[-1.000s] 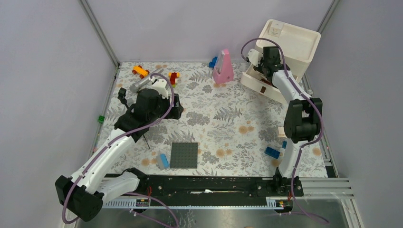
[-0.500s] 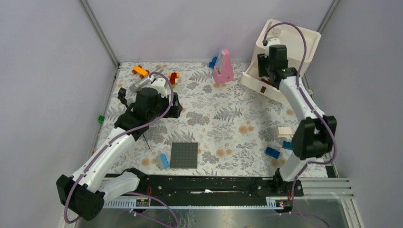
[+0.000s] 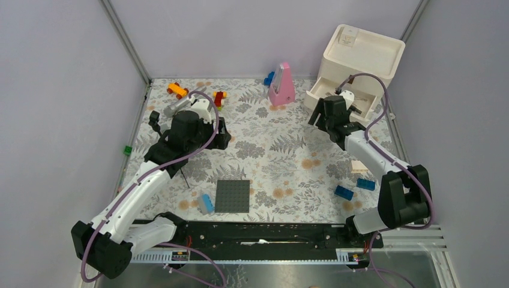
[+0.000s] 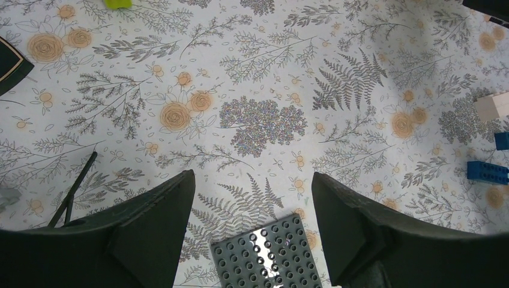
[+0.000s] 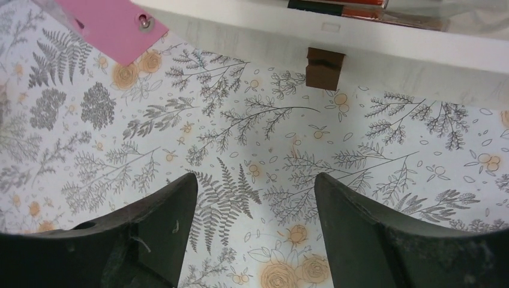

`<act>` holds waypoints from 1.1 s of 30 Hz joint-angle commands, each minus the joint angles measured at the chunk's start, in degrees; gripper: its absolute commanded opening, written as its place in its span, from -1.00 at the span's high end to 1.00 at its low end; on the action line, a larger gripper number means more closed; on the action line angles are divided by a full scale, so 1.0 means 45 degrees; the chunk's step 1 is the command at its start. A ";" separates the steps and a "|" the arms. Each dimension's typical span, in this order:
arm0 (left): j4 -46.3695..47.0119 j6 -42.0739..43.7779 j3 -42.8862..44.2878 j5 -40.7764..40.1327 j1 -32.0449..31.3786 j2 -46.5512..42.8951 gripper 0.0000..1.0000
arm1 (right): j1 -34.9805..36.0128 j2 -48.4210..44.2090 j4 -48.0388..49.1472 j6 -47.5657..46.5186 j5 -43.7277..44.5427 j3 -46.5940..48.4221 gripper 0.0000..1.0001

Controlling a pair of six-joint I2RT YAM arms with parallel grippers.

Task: Organize the makeup
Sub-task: Place the makeup in the drawer, then close the drawer in the storage box.

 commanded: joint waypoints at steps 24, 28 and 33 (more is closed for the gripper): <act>0.0460 -0.0153 0.0056 -0.0544 0.0240 -0.0456 -0.53 | -0.1076 0.2593 0.3432 0.1431 0.2513 0.0984 0.06; 0.0460 -0.0153 0.0048 -0.0564 0.0288 -0.0456 -0.53 | -0.1198 0.2732 0.3496 0.0662 0.3180 0.1164 0.36; 0.0479 -0.0153 0.0046 -0.0486 0.0318 -0.0399 -0.53 | -0.1562 0.2642 0.3528 -0.0872 0.4317 0.1273 0.63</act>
